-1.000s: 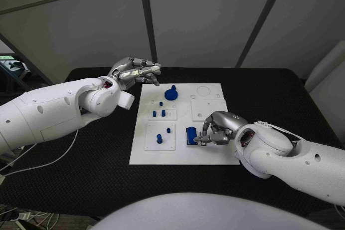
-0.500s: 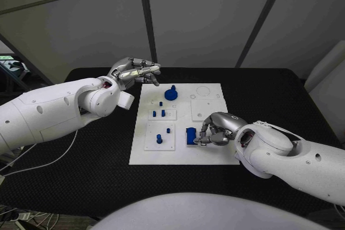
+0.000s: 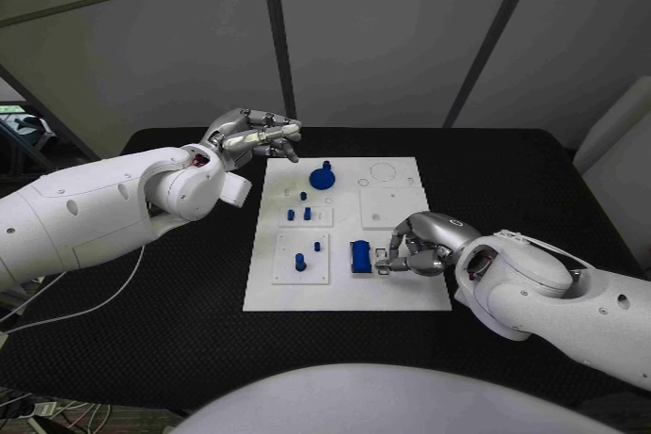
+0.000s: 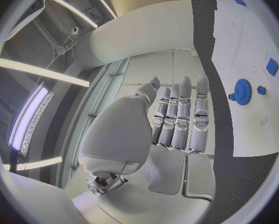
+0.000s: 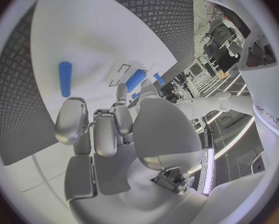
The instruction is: Assemble the parts on the task board
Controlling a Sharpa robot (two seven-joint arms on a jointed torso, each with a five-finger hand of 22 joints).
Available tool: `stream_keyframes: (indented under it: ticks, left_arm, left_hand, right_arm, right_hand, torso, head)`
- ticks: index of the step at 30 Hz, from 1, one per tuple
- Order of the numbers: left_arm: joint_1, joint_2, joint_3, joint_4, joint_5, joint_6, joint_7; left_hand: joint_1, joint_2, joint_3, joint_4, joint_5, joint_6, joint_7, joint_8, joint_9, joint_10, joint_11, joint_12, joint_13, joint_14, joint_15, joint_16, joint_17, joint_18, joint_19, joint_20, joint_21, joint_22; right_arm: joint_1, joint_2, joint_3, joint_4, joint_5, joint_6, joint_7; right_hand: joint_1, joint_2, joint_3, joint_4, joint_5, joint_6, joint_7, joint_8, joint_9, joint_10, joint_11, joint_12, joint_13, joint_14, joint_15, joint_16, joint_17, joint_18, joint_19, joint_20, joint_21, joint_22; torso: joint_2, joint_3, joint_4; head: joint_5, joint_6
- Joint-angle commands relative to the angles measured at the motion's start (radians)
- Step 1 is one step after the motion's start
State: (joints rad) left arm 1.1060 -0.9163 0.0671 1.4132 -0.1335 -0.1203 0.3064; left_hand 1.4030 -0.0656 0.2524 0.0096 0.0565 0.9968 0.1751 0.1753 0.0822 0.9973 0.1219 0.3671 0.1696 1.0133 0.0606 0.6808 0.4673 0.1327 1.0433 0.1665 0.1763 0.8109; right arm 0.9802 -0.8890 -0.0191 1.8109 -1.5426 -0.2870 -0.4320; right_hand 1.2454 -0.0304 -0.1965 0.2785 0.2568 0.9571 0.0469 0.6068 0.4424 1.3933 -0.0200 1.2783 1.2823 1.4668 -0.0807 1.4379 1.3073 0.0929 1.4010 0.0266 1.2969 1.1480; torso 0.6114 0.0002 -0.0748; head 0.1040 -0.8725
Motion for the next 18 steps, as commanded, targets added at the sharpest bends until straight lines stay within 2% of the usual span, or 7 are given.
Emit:
stream_keyframes:
  ticks: [1,4,7,8,10,13,18]
  left_arm:
    - [0.001,-0.002,0.000,0.002,-0.003,0.006,0.005]
    - [0.002,-0.003,0.000,0.003,-0.003,0.006,0.005]
    - [0.001,-0.005,0.000,0.005,-0.003,0.005,0.006]
    - [0.001,-0.006,0.000,0.005,-0.003,0.004,0.005]
    - [0.001,-0.008,0.000,0.008,-0.003,0.003,0.005]
    - [0.001,-0.009,0.000,0.012,-0.003,0.001,0.005]
    - [0.001,-0.005,0.000,0.015,-0.003,0.004,0.004]
  left_hand:
    - [0.001,0.006,-0.005,0.001,-0.002,-0.004,0.001,0.005,-0.001,-0.006,-0.001,-0.005,-0.001,0.010,0.000,-0.004,-0.002,0.048,0.008,-0.001,-0.004,-0.001]
    - [0.001,0.006,-0.005,0.001,-0.002,-0.004,0.001,0.005,-0.001,-0.006,-0.001,-0.005,-0.001,0.010,0.000,-0.004,-0.002,0.048,0.008,-0.001,-0.004,-0.001]
    - [0.001,0.006,-0.005,0.001,-0.002,-0.004,0.001,0.005,-0.001,-0.006,-0.001,-0.005,-0.001,0.010,0.000,-0.004,-0.002,0.048,0.008,-0.001,-0.004,-0.001]
    - [0.001,0.006,-0.005,0.001,-0.002,-0.004,0.001,0.005,-0.001,-0.006,-0.001,-0.005,-0.001,0.010,0.000,-0.004,-0.002,0.048,0.008,-0.001,-0.004,-0.001]
    - [0.001,0.006,-0.005,0.001,-0.002,-0.004,0.001,0.005,-0.001,-0.006,-0.001,-0.005,-0.001,0.010,0.000,-0.004,-0.002,0.048,0.008,-0.001,-0.004,-0.001]
    - [0.001,0.006,-0.005,0.001,-0.002,-0.004,0.001,0.005,-0.001,-0.006,-0.001,-0.005,-0.001,0.010,0.000,-0.004,-0.002,0.048,0.008,-0.001,-0.004,-0.001]
    - [0.002,0.006,-0.005,0.000,-0.002,-0.004,0.001,0.005,-0.001,-0.007,-0.001,-0.005,-0.002,0.010,0.000,-0.005,-0.002,0.048,0.008,-0.001,-0.004,-0.002]
  right_arm:
    - [0.001,-0.025,0.000,0.006,0.018,-0.046,0.028]
    - [0.001,-0.055,0.000,0.012,0.055,-0.075,0.046]
    - [0.001,-0.103,0.001,0.021,0.087,-0.101,0.061]
    - [0.002,-0.116,0.001,0.022,0.092,-0.105,0.062]
    - [0.002,-0.142,0.001,0.019,0.099,-0.111,0.062]
    - [0.002,-0.167,0.001,0.014,0.101,-0.109,0.054]
    - [0.001,-0.175,0.001,0.001,0.066,-0.092,0.021]
  right_hand:
    - [0.021,0.017,0.010,-0.006,0.017,-0.012,-0.001,0.000,-0.001,-0.006,-0.005,-0.010,-0.004,0.067,-0.008,-0.006,0.092,-0.007,-0.001,-0.005,-0.007,-0.003]
    - [0.063,0.036,0.020,-0.019,0.041,-0.034,0.008,-0.031,-0.019,-0.009,0.002,-0.016,-0.009,0.066,-0.003,-0.012,0.086,-0.007,-0.003,-0.001,-0.011,-0.007]
    - [0.131,0.072,0.052,-0.040,0.113,-0.032,0.013,-0.077,-0.046,-0.014,0.004,-0.030,-0.018,0.065,0.000,-0.016,0.082,-0.006,-0.006,0.002,-0.015,-0.012]
    - [0.141,0.076,0.057,-0.040,0.101,-0.026,0.015,-0.093,-0.056,-0.015,0.006,-0.033,-0.020,0.065,0.002,-0.017,0.081,-0.006,-0.006,0.004,-0.016,-0.013]
    - [0.151,0.075,0.061,-0.039,0.091,-0.012,0.018,-0.121,-0.073,-0.014,0.008,-0.036,-0.021,0.065,0.004,-0.017,0.082,-0.006,-0.006,0.006,-0.016,-0.012]
    - [0.150,0.066,0.057,-0.034,0.084,0.000,0.021,-0.146,-0.087,-0.014,0.011,-0.040,-0.023,0.065,0.006,-0.018,0.082,-0.006,-0.006,0.008,-0.016,-0.012]
    - [0.107,0.045,0.027,0.000,0.057,0.028,0.025,-0.180,-0.104,-0.018,0.015,-0.058,-0.036,0.065,0.010,-0.020,0.081,-0.005,-0.008,0.012,-0.020,-0.015]
  torso:
    - [0.000,-0.0005,-0.0019]
    - [0.000,0.0001,-0.0022]
    - [-0.001,0.0000,-0.0028]
    - [-0.001,-0.0003,-0.0035]
    - [-0.002,-0.0019,-0.0058]
    - [-0.001,-0.0042,-0.0078]
    - [-0.002,-0.0055,-0.0103]
  head:
    - [0.000,0.000]
    - [-0.004,0.000]
    - [-0.010,0.000]
    - [-0.012,0.000]
    - [-0.018,0.000]
    - [-0.025,0.000]
    - [-0.045,0.000]
